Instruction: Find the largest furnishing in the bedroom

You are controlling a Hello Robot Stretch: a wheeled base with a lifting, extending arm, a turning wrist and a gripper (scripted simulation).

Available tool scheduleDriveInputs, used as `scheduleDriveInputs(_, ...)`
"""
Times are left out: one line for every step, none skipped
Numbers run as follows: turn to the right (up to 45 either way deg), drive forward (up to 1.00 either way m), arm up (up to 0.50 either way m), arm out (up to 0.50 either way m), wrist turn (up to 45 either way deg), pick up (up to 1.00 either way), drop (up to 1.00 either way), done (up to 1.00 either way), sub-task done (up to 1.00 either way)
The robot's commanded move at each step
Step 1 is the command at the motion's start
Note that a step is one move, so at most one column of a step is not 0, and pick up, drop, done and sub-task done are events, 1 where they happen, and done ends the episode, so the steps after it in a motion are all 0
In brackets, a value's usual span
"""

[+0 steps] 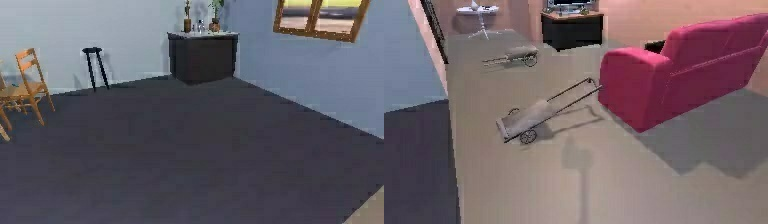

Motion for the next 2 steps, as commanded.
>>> scheduleDriveInputs(45.0, 0.00, 0.00, 0.00, 0.0, 0.00, 0.00, 0.00, 0.00)
scheduleDriveInputs(45.0, 0.00, 0.00, 0.00, 0.0, 0.00, 0.00, 0.00, 0.00)
